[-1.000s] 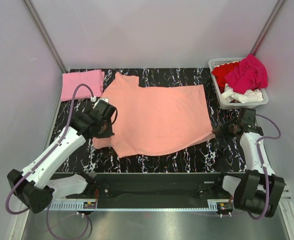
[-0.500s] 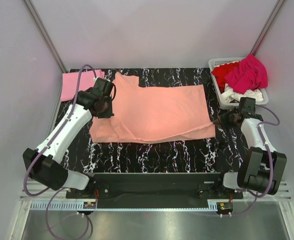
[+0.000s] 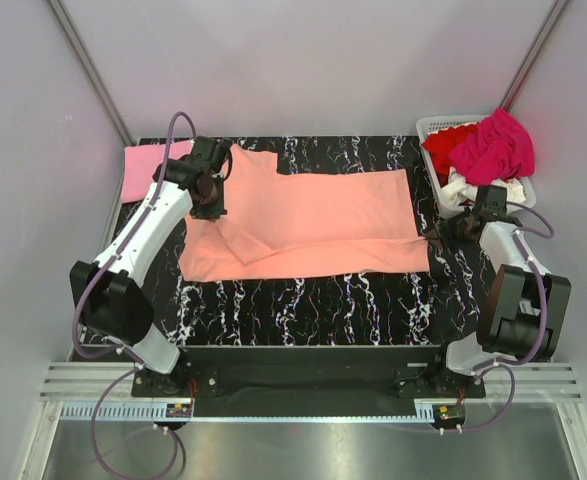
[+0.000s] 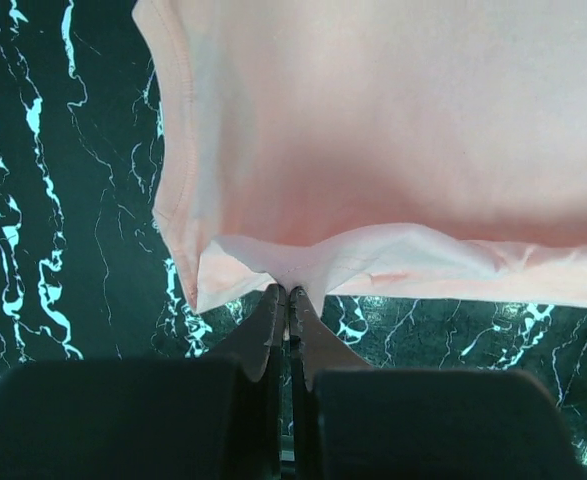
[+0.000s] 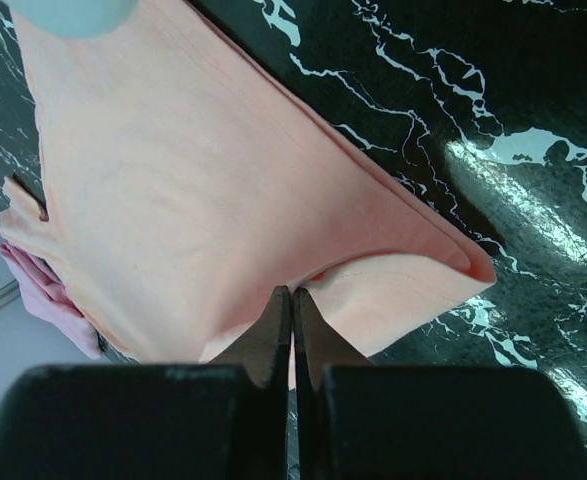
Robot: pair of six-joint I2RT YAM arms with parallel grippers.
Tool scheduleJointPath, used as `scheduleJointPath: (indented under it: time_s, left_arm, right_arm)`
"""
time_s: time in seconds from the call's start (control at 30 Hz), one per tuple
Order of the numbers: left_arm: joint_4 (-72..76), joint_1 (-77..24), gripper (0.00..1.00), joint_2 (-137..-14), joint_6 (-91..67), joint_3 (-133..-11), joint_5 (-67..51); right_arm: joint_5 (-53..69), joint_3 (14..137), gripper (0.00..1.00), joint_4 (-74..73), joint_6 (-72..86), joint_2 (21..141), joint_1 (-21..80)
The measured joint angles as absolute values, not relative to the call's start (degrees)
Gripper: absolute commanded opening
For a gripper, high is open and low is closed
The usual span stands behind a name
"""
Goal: Fold and stack the t-shirts
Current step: Fold the tshirt
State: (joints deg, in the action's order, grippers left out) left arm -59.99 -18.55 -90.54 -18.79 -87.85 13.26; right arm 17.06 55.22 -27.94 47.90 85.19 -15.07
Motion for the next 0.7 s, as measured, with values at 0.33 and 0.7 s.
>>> scheduleJointPath:
  time_s: [0.33, 0.7]
  left_arm:
    - [-59.8, -17.2, 0.0, -95.5, -17.1, -90.9, 13.3]
    - [-58.7, -15.5, 0.03, -102.7, -15.8, -92.4, 13.6]
  right_arm:
    - [17.0, 58.3, 0.0, -27.0, 48.0, 90.2, -15.1]
    - [16.7, 61.6, 0.24, -25.1, 47.5, 98.6, -15.1]
